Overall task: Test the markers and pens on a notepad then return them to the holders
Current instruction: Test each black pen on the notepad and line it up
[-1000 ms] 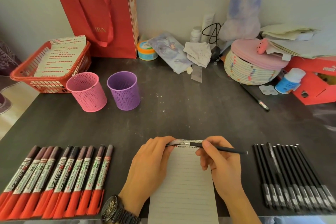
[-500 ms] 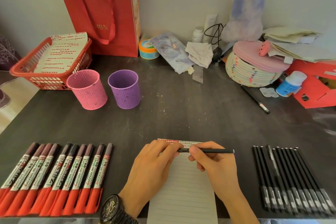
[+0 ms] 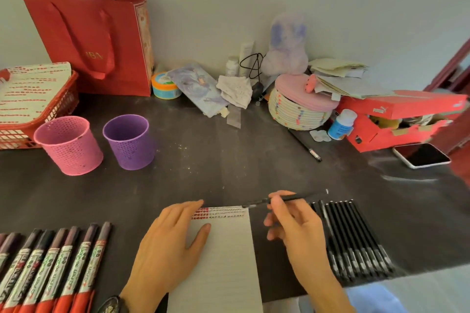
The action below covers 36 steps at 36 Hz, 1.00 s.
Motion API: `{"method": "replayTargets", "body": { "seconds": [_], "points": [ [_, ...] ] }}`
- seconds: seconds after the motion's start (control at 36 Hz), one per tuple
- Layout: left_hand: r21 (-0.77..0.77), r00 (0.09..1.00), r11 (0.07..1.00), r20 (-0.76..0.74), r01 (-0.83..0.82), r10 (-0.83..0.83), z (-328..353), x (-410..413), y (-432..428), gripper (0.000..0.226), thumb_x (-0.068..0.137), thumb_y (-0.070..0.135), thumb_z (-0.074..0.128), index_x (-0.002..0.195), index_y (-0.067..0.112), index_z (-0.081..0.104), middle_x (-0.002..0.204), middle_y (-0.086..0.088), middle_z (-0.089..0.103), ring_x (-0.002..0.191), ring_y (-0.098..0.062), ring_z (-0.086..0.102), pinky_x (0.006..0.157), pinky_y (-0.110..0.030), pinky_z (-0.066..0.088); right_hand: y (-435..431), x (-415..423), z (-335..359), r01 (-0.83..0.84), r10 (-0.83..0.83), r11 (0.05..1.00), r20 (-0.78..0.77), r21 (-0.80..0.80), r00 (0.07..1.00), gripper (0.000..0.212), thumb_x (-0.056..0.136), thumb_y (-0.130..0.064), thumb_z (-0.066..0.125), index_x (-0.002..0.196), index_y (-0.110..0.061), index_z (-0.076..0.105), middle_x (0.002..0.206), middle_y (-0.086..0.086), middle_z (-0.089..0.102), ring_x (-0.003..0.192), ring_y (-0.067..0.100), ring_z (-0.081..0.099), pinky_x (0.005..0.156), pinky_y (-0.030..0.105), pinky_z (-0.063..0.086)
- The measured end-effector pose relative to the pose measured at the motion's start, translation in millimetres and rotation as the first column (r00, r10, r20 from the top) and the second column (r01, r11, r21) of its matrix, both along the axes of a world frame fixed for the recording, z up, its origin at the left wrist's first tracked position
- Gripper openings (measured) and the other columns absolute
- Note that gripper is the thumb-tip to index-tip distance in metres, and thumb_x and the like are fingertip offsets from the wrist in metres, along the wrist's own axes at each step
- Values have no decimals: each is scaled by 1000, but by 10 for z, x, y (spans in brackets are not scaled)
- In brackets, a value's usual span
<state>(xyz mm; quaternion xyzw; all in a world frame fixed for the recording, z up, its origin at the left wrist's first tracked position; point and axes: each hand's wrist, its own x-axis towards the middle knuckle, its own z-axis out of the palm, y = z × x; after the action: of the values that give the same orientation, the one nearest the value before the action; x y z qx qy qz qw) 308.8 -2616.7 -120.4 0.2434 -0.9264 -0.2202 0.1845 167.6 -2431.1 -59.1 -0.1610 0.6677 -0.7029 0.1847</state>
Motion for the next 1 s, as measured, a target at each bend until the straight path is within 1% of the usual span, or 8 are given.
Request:
{"method": "replayTargets", "body": {
  "seconds": [0.11,0.22,0.33,0.44,0.61,0.72,0.83,1.0],
  "points": [
    [-16,999,1000,51,1,0,-8,-11,-8,41,92,55,46,128,37,58,128,23,55,121,0,44,94,-23,44,613,-469,176,117,-111,989,-72,90,991,8,89,-29,65,88,-27,73,87,2,73,82,15,74,65,24,59],
    [-14,995,1000,95,1,1,-26,-28,-27,35,92,48,54,125,36,61,131,20,55,124,-4,45,97,-28,44,1304,-1010,315,233,-179,912,-182,338,967,8,100,-13,57,97,-14,65,90,11,68,84,17,72,67,20,60],
    [-8,997,1000,83,1,0,-17,-30,-43,34,92,44,55,124,33,63,129,16,57,123,-8,47,97,-33,46,1709,-1361,363,222,-69,714,-248,664,966,6,99,-17,60,96,-13,63,86,15,71,84,26,71,79,42,61],
    [-9,998,1000,57,16,-15,-2,-22,-30,43,90,49,43,123,30,64,128,14,59,121,-11,49,97,-36,47,1817,-1471,274,52,49,481,-87,875,995,11,98,-17,62,95,-6,61,86,18,70,81,27,70,80,48,60],
    [-2,997,1000,71,2,-2,-15,-21,-38,36,93,43,53,125,30,63,129,14,58,121,-10,49,96,-34,46,1796,-1473,84,63,137,317,-111,946,984,28,90,-32,74,107,-23,54,82,-2,73,77,15,70,77,38,59],
    [-3,998,1000,66,-1,1,6,-16,-17,35,93,40,55,125,29,64,129,13,59,121,-10,50,97,-33,45,1789,-1432,29,106,155,309,-160,945,975,31,88,-40,75,110,-31,55,80,-11,72,72,8,69,68,28,54],
    [9,998,1000,64,1,-2,17,-14,-13,35,94,40,55,126,28,63,130,13,58,122,-9,50,98,-33,46,1799,-1403,22,98,182,306,-159,947,970,23,90,-38,72,108,-34,59,88,-14,71,72,7,70,75,31,58],
    [10,998,1000,69,2,-3,9,-12,-24,36,94,42,53,127,30,62,131,14,58,123,-9,49,99,-33,45,1804,-1383,27,104,205,287,-167,952,964,18,93,-38,68,109,-35,59,89,-15,70,75,6,69,72,28,53]
  ]
}}
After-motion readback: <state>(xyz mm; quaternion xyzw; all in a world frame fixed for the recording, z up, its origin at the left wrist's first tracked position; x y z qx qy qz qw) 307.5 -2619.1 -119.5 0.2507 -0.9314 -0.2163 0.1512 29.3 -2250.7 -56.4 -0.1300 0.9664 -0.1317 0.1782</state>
